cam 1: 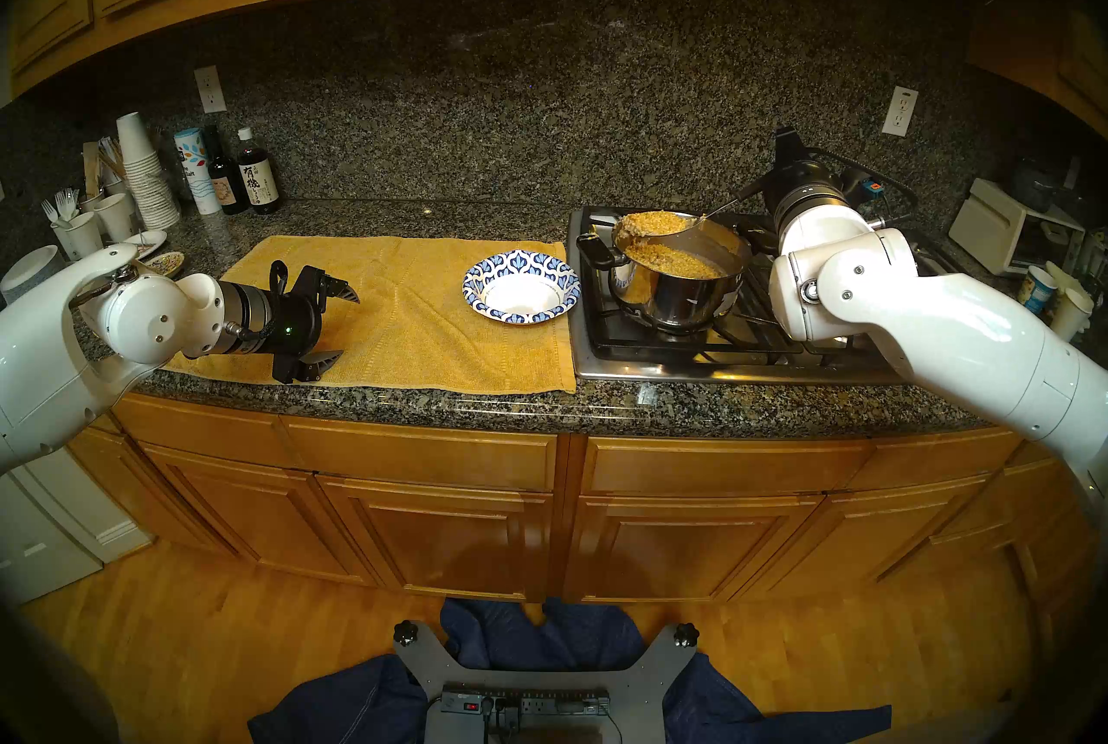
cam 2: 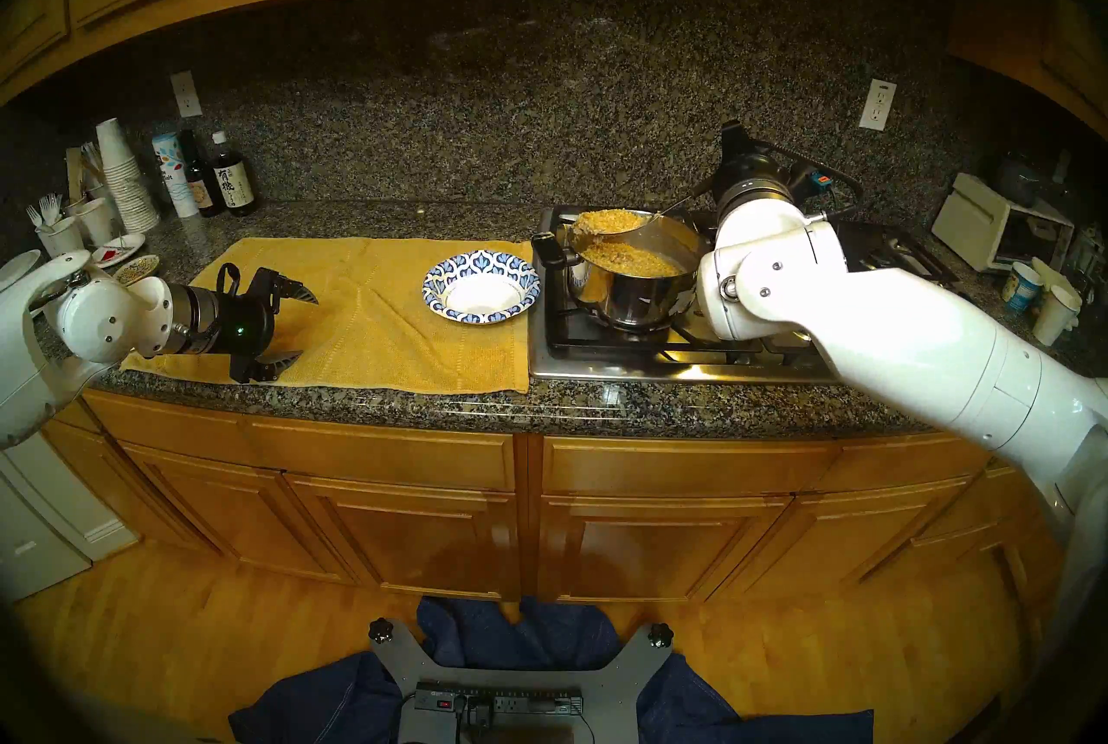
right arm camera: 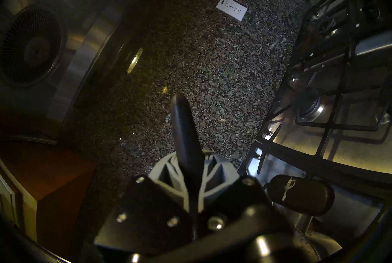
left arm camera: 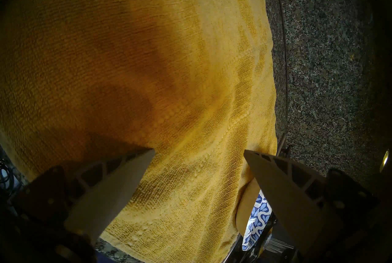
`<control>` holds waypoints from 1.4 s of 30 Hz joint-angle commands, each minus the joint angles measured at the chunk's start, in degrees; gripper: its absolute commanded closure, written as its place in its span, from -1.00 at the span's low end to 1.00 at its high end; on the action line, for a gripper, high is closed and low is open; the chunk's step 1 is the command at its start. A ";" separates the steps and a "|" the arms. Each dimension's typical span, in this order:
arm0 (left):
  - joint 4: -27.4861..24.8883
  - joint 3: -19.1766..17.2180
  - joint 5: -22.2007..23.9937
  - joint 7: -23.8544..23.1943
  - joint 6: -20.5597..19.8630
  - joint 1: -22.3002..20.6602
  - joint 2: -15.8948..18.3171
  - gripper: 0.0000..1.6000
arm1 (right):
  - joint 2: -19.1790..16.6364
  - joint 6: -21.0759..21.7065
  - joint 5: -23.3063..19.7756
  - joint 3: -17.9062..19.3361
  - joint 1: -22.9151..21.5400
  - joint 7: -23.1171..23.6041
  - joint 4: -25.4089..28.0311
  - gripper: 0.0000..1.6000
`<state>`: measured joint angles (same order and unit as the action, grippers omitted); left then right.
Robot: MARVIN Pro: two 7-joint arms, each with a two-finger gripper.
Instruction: Scoop oatmeal into bowl
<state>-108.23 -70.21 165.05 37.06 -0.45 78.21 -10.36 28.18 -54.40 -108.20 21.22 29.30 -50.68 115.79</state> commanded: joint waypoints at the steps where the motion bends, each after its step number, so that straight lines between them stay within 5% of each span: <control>1: 0.12 -0.09 -0.05 0.04 0.01 -0.15 -0.12 -1.00 | -1.38 -0.60 0.11 0.48 -3.11 -6.08 -0.32 1.00; 31: 0.10 -0.09 -0.05 0.02 0.02 -0.13 -0.11 -1.00 | -1.05 -0.60 -2.62 -2.05 -7.61 -4.66 1.94 1.00; 42: 0.11 -0.09 -0.05 0.02 0.02 -0.13 -0.11 -1.00 | 2.98 -0.60 -2.83 -2.80 -9.65 -5.85 4.38 1.00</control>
<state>-108.23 -70.21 165.05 37.06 -0.44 78.21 -10.36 28.36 -54.87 -111.85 17.17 23.69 -50.18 118.61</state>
